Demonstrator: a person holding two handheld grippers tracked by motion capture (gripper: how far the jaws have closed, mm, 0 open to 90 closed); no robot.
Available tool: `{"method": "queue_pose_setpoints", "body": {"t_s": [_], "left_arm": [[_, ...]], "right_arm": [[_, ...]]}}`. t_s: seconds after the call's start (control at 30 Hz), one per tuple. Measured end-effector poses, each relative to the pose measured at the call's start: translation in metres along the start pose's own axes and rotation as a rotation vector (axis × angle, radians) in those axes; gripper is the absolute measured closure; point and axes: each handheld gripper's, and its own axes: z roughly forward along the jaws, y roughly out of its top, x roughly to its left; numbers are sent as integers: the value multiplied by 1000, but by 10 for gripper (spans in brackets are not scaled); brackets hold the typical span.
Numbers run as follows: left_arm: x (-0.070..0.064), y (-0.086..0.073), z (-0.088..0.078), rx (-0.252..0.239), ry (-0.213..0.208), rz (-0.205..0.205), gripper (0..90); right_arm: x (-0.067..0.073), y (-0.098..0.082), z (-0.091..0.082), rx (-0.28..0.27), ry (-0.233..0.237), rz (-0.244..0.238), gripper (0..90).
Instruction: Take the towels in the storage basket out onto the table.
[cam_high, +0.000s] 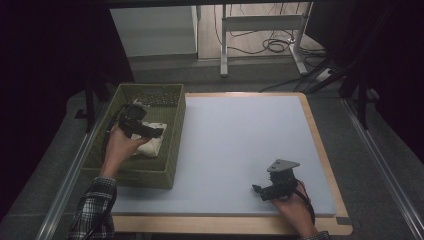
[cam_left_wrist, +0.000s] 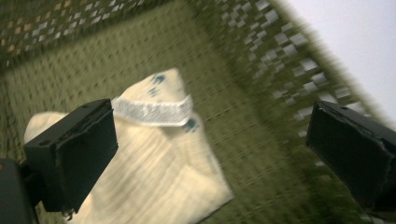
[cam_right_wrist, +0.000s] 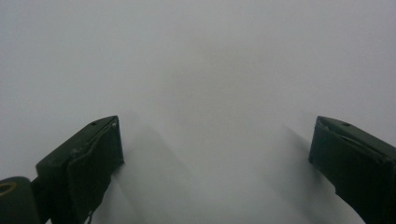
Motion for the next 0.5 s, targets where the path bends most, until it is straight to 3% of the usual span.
{"method": "queue_pose_setpoints", "body": {"t_s": [0.23,0.5], "left_arm": [[25,-8,22,93,18,-37,13],[40,-8,51,230,55,-46,7]], "right_arm": [[0,0,0,0,1,0,30],[0,0,0,0,1,0,30]]}}
